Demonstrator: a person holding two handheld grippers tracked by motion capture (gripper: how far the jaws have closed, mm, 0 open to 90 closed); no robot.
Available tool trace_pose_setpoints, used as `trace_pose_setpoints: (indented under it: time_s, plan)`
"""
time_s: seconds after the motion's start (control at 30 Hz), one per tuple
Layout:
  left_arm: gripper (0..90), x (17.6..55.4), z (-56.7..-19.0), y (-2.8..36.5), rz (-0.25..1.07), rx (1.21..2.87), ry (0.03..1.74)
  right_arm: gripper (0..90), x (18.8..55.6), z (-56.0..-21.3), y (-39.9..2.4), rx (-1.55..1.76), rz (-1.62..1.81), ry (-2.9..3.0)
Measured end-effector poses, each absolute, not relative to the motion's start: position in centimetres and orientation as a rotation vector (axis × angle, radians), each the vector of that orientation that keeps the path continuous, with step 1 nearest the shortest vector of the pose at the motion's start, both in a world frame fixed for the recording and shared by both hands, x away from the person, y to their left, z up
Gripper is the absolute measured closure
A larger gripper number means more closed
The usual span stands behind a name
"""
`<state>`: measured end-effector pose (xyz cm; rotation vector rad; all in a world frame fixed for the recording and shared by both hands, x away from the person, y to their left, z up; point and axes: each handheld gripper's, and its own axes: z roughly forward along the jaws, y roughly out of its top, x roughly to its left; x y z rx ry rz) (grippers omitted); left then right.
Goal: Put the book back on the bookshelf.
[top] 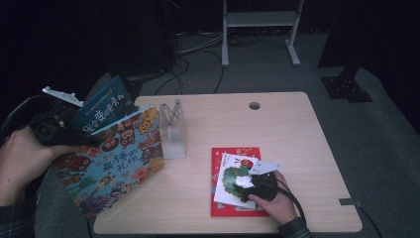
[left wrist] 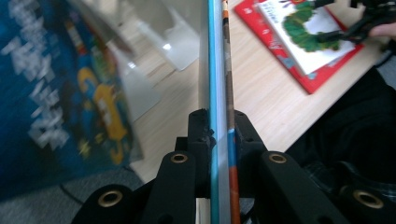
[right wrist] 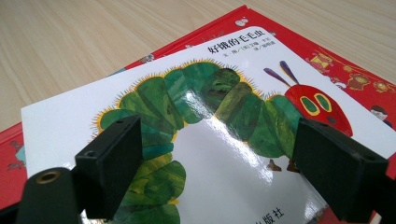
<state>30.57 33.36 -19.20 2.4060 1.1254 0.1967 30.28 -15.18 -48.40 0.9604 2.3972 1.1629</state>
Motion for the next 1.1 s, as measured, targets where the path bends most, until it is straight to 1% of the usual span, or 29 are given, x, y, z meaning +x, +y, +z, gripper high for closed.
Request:
trace_pose_setpoints:
  time_s: [0.2, 0.5, 0.93, 1.1]
  plan:
    - [80.5, 30.6, -19.8, 35.5, 0.252, 2.339, 1.24, 15.1, 30.3, -48.4, -15.1, 0.96, 1.163, 2.398]
    - [80.5, 31.0, -20.3, 37.6, 0.269, 2.281, 1.34, 15.1, 30.3, -48.4, -15.1, 0.958, 1.164, 2.394]
    - [80.5, 33.0, -22.2, 38.0, 0.333, 2.182, 1.439, 15.1, 30.3, -48.3, -15.1, 0.954, 1.157, 2.399]
    - [80.5, 33.8, -22.7, 37.8, 0.405, 2.127, 1.494, 15.1, 30.3, -48.3, -15.1, 0.954, 1.16, 2.397]
